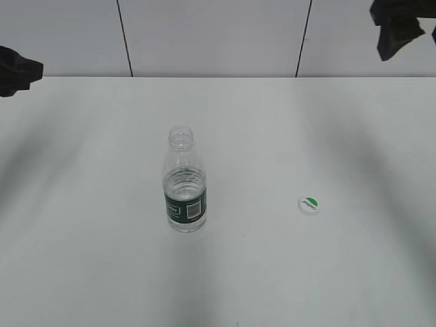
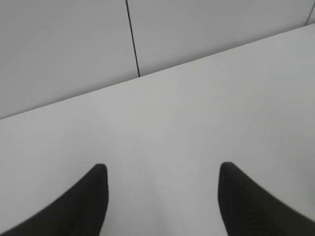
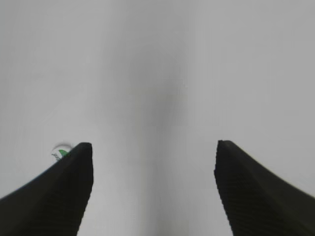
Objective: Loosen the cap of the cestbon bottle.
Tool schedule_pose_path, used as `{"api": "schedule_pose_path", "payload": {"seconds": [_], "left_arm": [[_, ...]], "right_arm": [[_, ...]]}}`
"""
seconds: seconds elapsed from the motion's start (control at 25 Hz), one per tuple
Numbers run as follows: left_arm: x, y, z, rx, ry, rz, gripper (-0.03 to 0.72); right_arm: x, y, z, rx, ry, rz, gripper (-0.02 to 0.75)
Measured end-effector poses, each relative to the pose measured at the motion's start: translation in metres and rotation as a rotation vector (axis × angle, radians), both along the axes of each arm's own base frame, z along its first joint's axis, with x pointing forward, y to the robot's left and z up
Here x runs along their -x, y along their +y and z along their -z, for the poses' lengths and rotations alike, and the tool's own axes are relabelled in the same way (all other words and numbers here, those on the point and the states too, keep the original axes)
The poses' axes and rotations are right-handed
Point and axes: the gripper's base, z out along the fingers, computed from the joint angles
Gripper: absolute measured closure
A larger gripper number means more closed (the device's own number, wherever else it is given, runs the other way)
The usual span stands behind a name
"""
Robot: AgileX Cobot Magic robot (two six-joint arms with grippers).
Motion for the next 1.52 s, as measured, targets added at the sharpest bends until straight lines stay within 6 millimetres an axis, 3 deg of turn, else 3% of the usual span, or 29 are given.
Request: {"api": "schedule_pose_path", "payload": {"seconds": [0.32,0.88,1.24,1.52], "left_arm": [[0.002,-0.006,-0.003,0.044,-0.006,0.051,0.263],[0.003,-0.008,-0.003,0.041,-0.004,0.079,0.271],[0.003,-0.008,-0.003,0.039,-0.004,0.083,0.271],[0.003,-0.008,-0.003,0.039,-0.004,0.084,0.271]], "right_arm": [[0.065,-0.044,0.005,0.004,-0.025,0.062,0.146],[0.212,-0.08,0.027,-0.066,-0.208,0.051,0.146],[0.27,-0.091,0.067,-0.135,-0.237,0.065,0.146],[0.307,-0.099,0.062,-0.213,-0.457,0.054,0.146]]}}
